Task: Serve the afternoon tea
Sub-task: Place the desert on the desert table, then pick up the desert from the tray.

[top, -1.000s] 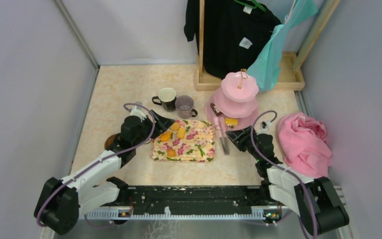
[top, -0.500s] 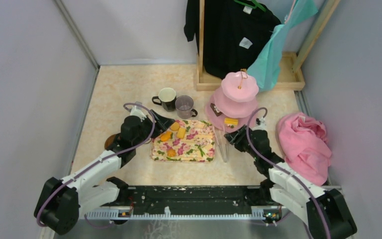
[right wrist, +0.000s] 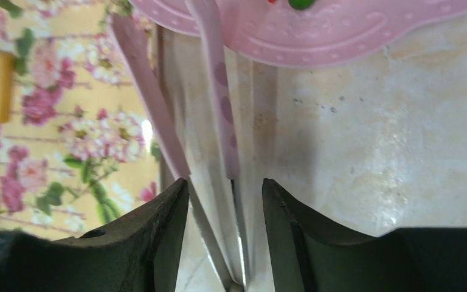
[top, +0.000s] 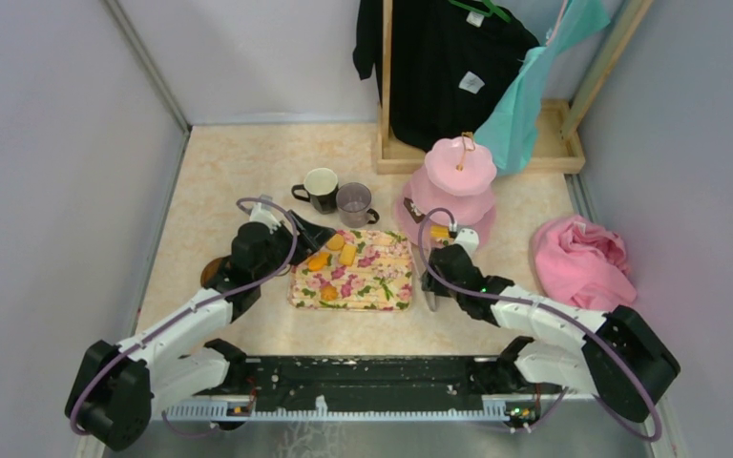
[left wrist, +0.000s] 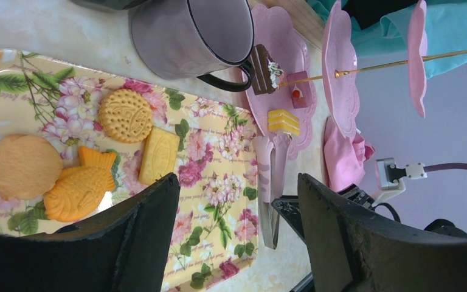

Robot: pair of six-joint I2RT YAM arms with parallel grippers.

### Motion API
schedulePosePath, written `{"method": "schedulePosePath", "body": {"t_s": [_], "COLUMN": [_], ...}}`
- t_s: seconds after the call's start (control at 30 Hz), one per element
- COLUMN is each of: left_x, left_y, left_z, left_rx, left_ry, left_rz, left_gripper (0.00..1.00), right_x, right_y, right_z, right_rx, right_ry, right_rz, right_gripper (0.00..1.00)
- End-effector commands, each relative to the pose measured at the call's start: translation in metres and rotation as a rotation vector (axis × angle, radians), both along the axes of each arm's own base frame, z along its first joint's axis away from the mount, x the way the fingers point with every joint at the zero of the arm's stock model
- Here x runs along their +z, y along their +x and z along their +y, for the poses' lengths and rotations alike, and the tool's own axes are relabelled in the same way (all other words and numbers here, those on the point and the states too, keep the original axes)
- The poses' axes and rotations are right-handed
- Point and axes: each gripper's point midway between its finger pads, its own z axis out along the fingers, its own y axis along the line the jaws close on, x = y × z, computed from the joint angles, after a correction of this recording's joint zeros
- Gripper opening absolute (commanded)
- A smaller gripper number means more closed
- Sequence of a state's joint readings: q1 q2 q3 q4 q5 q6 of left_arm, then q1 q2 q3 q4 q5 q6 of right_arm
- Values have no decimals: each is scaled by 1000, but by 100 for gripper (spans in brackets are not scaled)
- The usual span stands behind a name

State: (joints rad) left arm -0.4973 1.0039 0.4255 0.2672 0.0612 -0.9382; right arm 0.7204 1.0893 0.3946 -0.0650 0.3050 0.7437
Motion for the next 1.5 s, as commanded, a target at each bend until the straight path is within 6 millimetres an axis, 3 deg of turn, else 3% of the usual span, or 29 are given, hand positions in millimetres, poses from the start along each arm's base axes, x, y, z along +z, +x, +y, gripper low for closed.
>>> {"method": "schedulePosePath", "body": {"t_s": [0.0, 0.37, 0.87, 1.47], "left_x": [7, 9, 10, 5], "left_y": [0, 1, 3, 2], "left_z": [1, 0, -2, 1], "left_rx": [-2, -4, -12, 1], "left_ry": [-8, -11, -15, 0], "left_rz": [-37, -42, -37, -31], "left_gripper": [77, 77, 77, 77], "right_x": [10, 7, 21, -2], "right_y": [9, 1, -15, -15], "right_z": [-8, -7, -4, 13], "right_rx": [-37, -14, 45, 138], "right_ry": [-109, -175, -192, -239], "right_rz": [-48, -53, -114, -85], "right_gripper": [49, 54, 56, 57]}}
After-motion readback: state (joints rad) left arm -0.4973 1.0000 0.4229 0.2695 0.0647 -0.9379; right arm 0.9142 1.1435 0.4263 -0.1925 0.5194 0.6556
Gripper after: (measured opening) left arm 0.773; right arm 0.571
